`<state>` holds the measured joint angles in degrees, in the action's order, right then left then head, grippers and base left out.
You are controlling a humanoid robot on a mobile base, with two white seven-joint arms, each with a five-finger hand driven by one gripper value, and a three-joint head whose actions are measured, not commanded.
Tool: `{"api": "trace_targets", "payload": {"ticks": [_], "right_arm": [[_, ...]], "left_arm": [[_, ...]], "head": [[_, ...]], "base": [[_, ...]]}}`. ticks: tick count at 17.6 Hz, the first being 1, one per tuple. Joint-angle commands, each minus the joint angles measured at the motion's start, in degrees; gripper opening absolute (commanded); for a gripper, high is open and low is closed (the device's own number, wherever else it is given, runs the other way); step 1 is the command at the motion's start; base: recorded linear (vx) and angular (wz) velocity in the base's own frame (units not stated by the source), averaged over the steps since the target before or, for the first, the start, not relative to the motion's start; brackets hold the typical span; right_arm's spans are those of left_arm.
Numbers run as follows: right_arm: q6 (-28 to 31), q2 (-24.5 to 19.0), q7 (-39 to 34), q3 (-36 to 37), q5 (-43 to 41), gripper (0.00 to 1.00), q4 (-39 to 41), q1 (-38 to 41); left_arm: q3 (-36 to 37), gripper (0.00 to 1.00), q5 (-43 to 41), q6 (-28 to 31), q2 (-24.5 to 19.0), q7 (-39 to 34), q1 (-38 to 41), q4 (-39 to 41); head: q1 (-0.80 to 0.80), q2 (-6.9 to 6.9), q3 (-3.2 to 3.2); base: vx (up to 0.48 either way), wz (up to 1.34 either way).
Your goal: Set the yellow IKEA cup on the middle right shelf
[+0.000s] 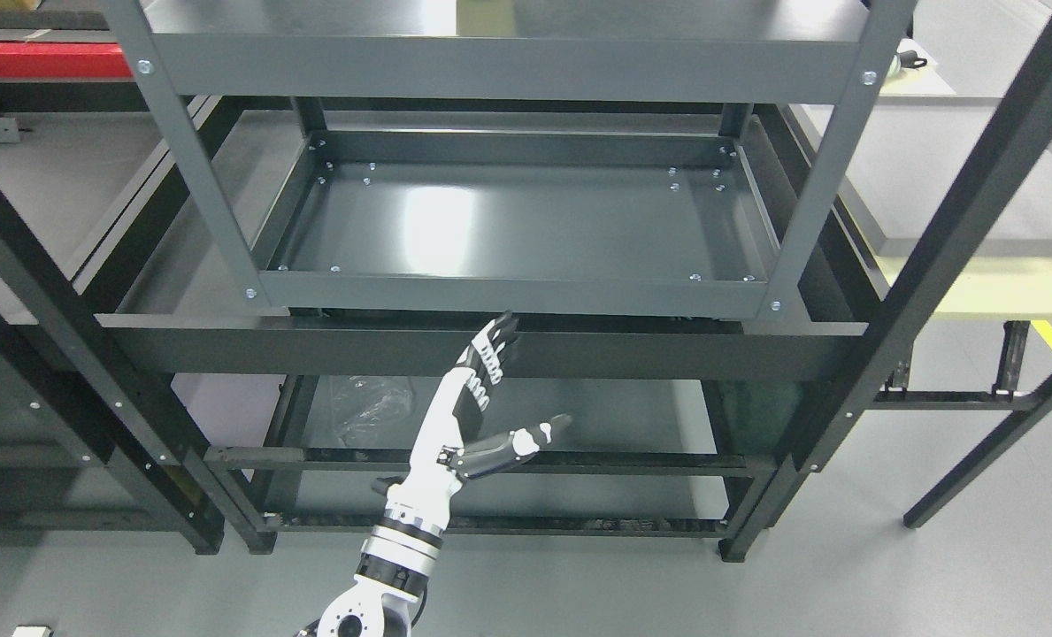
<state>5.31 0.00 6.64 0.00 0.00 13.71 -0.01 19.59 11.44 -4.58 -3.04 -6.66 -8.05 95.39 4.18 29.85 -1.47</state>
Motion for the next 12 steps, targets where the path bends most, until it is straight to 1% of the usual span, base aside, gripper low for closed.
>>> {"api": "trace_targets", "payload": {"ticks": [1, 2, 5, 12], "right_arm": [[0.05, 1.0, 0.04, -0.97, -1.41, 0.99, 0.0, 0.8], [0.05, 1.0, 0.04, -0.97, -1.41, 0.99, 0.0, 0.8], [0.05, 1.0, 0.04, -0.97, -1.41, 0.99, 0.0, 0.8], [0.05, 1.0, 0.04, -0.97, -1.41, 0.99, 0.0, 0.8]], "left_arm": [[-14.66, 0.99, -0.1, 4.23, 2.04, -0.11, 2.34, -0.21], [-16.06, 0.99, -0.54, 4.31, 2.04, -0.11, 2.25, 0.23], [-16.86, 0.99, -4.57, 4.31, 2.04, -0.46, 2.42, 2.16], [-17.48, 0.99, -4.67, 4.75, 2.04, -0.99, 0.66, 2.43]], "head": [[0.0, 0.0, 0.0], [0.0, 0.0, 0.0], [0.0, 0.0, 0.0], [0.0, 0.0, 0.0]], "base": [[0.022, 0.11], [0.022, 0.08], [0.009, 0.06], [-0.02, 0.0]]}}
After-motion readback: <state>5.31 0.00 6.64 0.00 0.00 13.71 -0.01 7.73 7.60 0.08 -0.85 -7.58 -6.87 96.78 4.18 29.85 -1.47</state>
